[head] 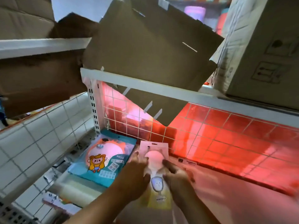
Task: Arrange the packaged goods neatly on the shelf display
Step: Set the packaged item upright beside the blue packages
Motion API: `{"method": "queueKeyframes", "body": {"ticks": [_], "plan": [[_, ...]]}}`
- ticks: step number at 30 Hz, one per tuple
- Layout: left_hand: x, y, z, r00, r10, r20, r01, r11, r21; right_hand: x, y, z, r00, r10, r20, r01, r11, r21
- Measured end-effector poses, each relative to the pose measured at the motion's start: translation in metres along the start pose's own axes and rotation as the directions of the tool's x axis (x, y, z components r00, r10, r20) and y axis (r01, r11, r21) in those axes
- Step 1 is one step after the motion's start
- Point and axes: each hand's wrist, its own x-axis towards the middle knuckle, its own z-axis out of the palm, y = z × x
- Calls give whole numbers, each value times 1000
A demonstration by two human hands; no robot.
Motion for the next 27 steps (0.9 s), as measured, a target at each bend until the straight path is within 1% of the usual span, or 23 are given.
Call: {"method": "queueKeyframes", "body": {"ticks": [2,4,5,7,8,9,11,13,14,15,17,19,24,27], "plan": [[8,-5,5,998,28,56,-30,999,34,1,6,15,999,35,-24,-35,999,21],[17,-14,12,995,-18,100,19,1000,-13,7,11,25,996,64,-60,-65,997,-28],[21,-18,16,993,-16,120,15,1000,10,9,10,29,994,78,-72,-82,995,-56],[25,-26,26,986,52,161,-79,982,169,11,8,30,996,66,-53,-73,986,-151],[28,-30,32,977,93,190,-138,962,236,12,8,30,999,42,-21,-46,975,-217],[30,-33,36,972,114,204,-167,948,271,14,10,29,1000,14,21,-7,953,-303],[36,-44,49,975,133,179,-183,936,301,18,18,28,997,-28,76,61,875,-480],[37,-50,54,982,89,169,-134,952,275,20,25,25,995,-84,52,97,737,-669],[37,-50,54,986,77,150,-116,955,272,21,27,23,994,-103,41,100,667,-738],[35,-48,51,989,53,138,-86,964,251,20,28,23,993,-110,35,96,626,-774],[32,-44,48,990,16,143,-47,976,212,16,28,20,991,-122,52,114,579,-808],[31,-40,48,993,18,118,-45,971,234,13,29,18,988,-134,83,144,551,-822],[34,-38,53,991,-14,131,-23,961,274,14,32,19,977,-169,128,200,545,-814],[36,-38,54,989,-37,142,0,968,251,14,35,16,966,-201,159,243,519,-819]]}}
